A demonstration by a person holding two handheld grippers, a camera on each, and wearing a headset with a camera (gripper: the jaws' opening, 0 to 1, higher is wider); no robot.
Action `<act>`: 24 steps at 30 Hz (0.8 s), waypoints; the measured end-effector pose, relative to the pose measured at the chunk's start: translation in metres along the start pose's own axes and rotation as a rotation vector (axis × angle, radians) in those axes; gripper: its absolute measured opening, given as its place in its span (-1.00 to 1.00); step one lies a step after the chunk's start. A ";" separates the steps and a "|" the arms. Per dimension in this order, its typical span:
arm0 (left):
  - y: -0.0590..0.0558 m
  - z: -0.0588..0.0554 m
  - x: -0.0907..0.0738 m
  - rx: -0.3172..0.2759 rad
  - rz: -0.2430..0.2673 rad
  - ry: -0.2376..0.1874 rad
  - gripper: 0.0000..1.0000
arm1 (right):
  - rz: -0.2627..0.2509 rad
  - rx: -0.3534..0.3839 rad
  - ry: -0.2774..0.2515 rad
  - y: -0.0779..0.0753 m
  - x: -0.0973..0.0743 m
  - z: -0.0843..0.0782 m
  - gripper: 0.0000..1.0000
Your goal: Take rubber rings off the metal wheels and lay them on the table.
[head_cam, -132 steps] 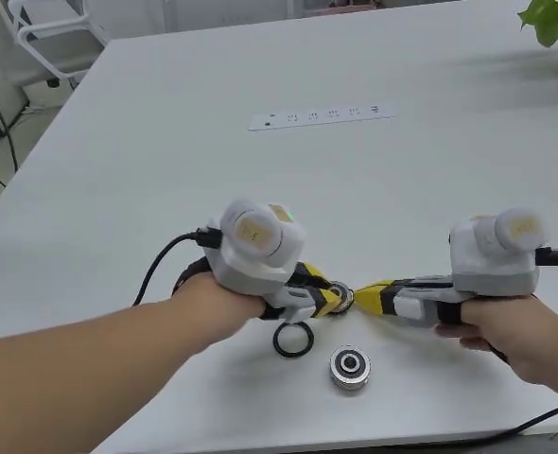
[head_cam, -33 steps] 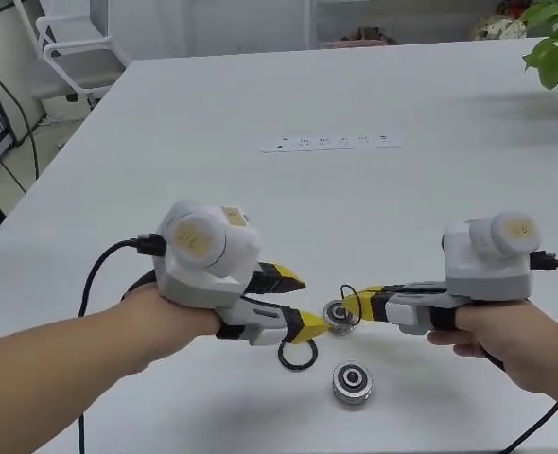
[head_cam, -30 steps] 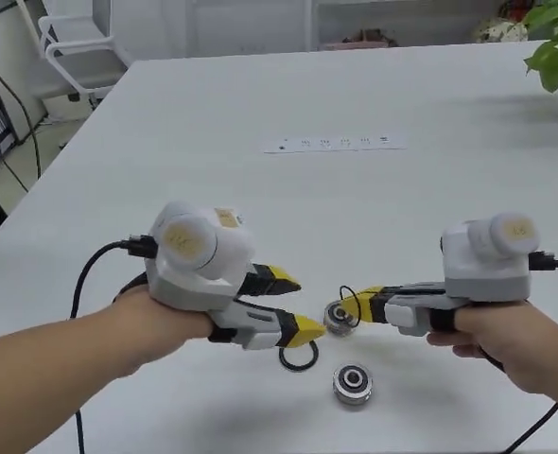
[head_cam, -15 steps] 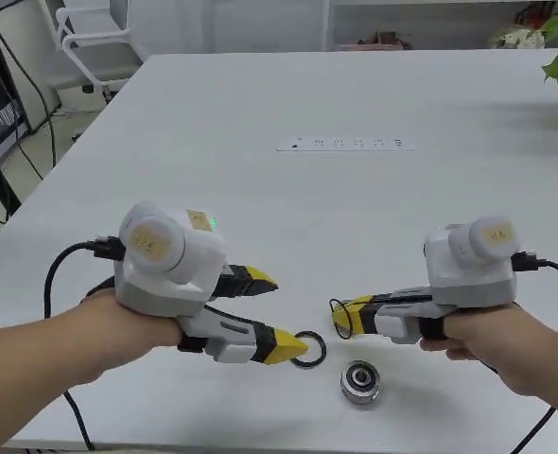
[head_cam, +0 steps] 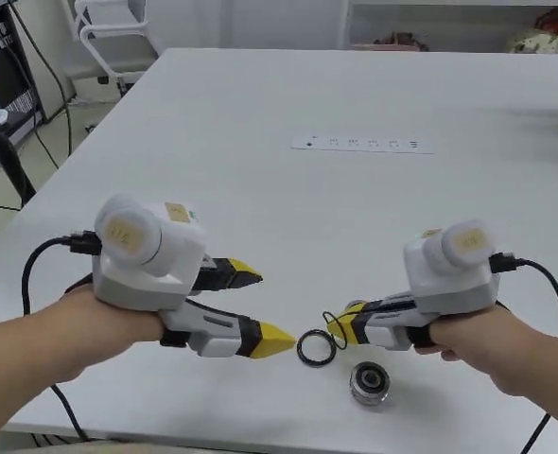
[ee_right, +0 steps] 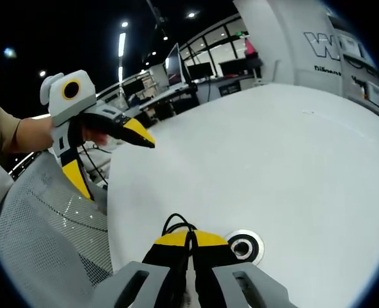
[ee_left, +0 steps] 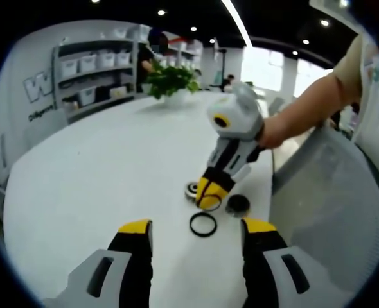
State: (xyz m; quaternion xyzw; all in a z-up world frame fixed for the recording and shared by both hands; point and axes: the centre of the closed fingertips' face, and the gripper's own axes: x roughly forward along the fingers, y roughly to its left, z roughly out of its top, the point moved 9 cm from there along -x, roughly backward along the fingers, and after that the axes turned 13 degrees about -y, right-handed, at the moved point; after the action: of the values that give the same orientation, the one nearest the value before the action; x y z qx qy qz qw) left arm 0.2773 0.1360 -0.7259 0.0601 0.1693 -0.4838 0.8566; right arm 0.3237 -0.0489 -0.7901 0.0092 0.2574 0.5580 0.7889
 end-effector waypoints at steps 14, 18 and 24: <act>0.000 -0.001 -0.001 -0.010 0.017 -0.005 0.13 | -0.014 -0.025 0.037 -0.001 0.007 -0.001 -0.99; 0.001 -0.001 -0.001 -0.012 0.020 -0.004 0.13 | -0.022 -0.028 0.033 -0.002 0.007 0.000 -0.99; 0.002 0.000 -0.002 -0.013 0.021 -0.002 0.13 | -0.028 -0.001 -0.009 -0.003 0.001 0.006 -0.94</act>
State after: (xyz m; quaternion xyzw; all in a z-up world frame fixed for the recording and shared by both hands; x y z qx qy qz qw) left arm 0.2776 0.1386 -0.7257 0.0558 0.1708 -0.4736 0.8622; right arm 0.3292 -0.0475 -0.7866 0.0076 0.2535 0.5471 0.7977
